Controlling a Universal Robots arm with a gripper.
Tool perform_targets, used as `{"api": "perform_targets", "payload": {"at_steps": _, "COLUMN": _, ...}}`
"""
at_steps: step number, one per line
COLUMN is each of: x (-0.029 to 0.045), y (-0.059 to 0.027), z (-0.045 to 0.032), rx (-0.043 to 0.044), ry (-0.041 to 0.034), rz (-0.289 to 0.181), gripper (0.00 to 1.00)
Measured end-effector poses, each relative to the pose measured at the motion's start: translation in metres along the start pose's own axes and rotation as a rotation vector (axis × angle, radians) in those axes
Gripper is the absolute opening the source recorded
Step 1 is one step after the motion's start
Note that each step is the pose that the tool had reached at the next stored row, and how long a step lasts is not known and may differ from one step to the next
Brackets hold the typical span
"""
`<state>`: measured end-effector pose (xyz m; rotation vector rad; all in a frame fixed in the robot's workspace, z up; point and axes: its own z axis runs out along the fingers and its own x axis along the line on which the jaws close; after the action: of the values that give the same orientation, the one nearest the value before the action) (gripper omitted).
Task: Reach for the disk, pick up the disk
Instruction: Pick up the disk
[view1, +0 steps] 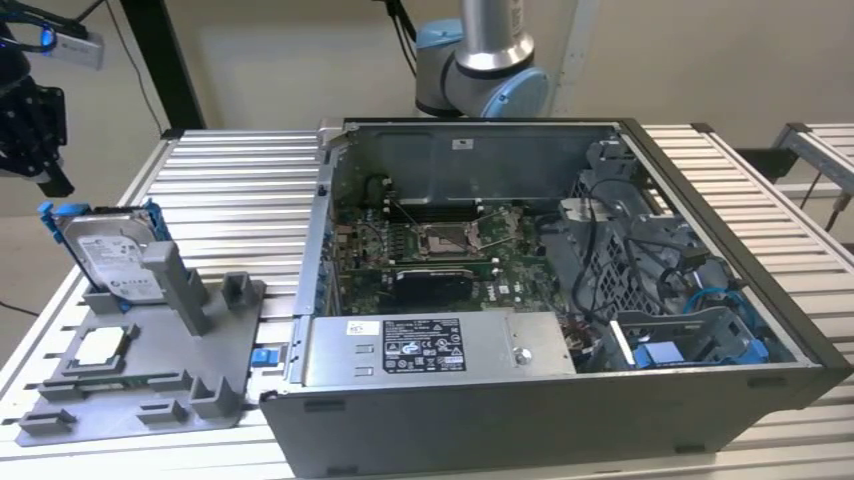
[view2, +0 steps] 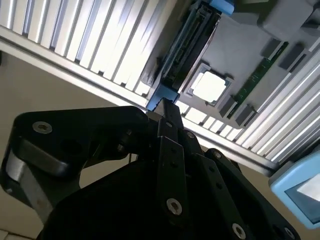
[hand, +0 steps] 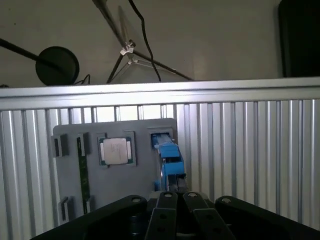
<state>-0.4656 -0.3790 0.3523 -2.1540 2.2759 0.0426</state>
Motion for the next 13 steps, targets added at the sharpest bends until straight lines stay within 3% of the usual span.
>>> {"api": "perform_targets", "payload": {"at_steps": 11, "x": 0.0000, "y": 0.0000, "z": 0.0001, "rx": 0.0000, "ry": 0.0000, "rz": 0.000, "gripper": 0.00}}
{"api": "perform_targets", "payload": {"at_steps": 12, "x": 0.0000, "y": 0.0000, "z": 0.0001, "rx": 0.0000, "ry": 0.0000, "rz": 0.000, "gripper": 1.00}}
{"api": "perform_targets", "payload": {"at_steps": 13, "x": 0.0000, "y": 0.0000, "z": 0.0001, "rx": 0.0000, "ry": 0.0000, "rz": 0.000, "gripper": 1.00}}
